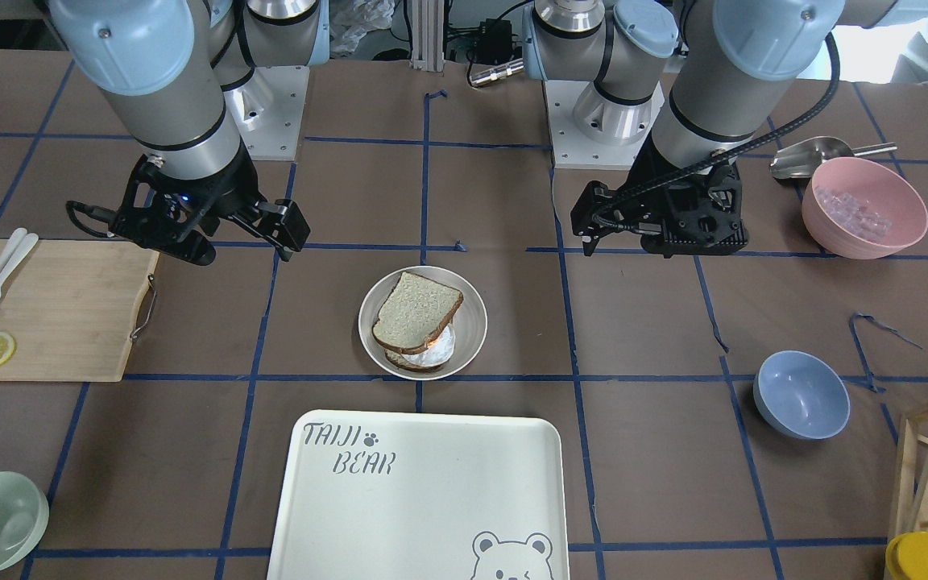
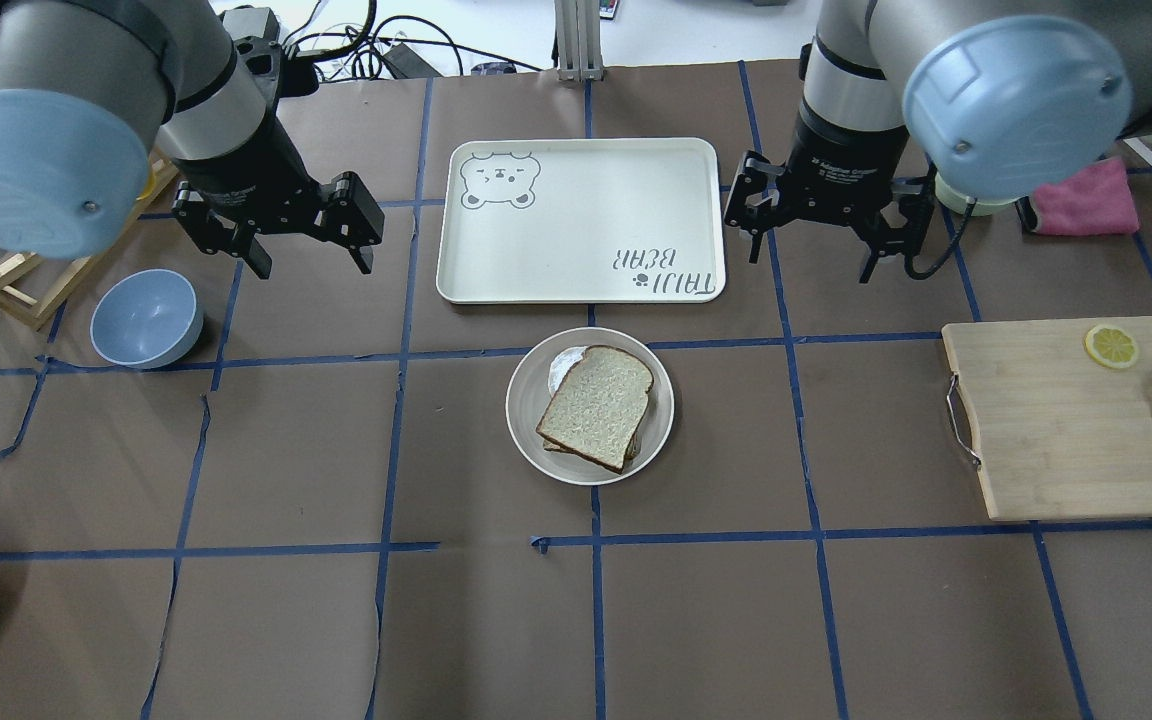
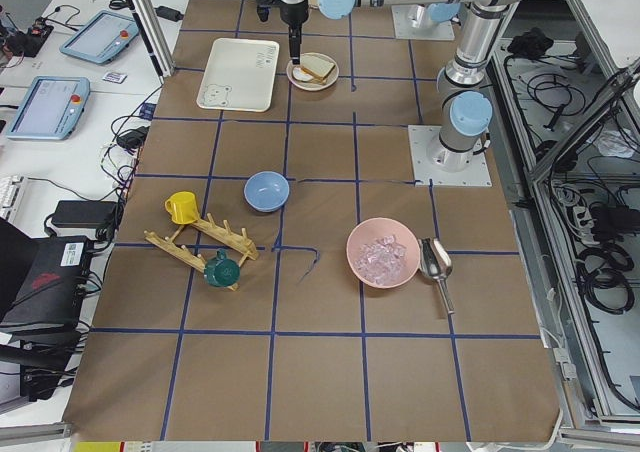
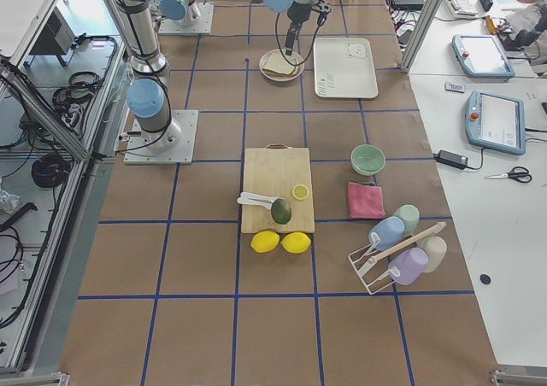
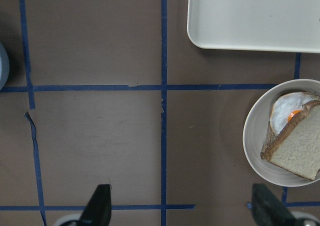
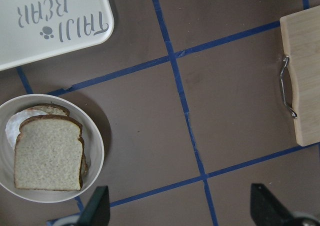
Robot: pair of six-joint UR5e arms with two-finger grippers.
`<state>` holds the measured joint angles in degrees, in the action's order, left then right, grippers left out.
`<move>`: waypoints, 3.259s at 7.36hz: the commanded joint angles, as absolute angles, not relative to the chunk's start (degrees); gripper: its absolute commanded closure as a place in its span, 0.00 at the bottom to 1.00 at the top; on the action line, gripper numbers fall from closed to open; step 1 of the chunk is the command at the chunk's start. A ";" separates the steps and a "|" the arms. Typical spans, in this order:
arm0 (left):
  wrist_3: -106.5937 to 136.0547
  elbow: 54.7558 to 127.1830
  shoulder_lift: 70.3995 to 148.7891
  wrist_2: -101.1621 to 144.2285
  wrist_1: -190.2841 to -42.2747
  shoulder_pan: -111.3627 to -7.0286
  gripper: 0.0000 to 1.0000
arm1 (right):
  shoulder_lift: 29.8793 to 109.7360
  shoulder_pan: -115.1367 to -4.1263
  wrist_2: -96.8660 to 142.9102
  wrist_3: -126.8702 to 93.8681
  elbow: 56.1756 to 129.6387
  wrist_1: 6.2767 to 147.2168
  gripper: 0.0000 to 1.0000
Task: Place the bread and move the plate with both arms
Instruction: 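Raise the right gripper away from the plate while the left arm moves forward, then lower the left gripper to the plate rim nearest it and grasp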
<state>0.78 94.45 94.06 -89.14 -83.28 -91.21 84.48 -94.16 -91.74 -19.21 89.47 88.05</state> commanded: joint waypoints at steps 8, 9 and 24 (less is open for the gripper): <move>8.34 109.41 103.34 -85.43 -57.41 -99.92 0.00 | 88.59 -92.37 -91.84 -2.37 89.47 86.04 0.00; 8.44 110.90 104.93 -85.17 -54.78 -100.37 0.00 | 88.68 -92.29 -91.76 -2.63 89.21 86.22 0.00; 8.35 114.35 108.90 -76.75 -44.74 -101.25 1.00 | 90.79 -92.37 -91.93 -3.16 93.78 95.27 0.00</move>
<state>8.26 114.61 109.49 -78.89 -44.77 -101.45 90.77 -92.37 -91.90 -3.12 93.72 95.15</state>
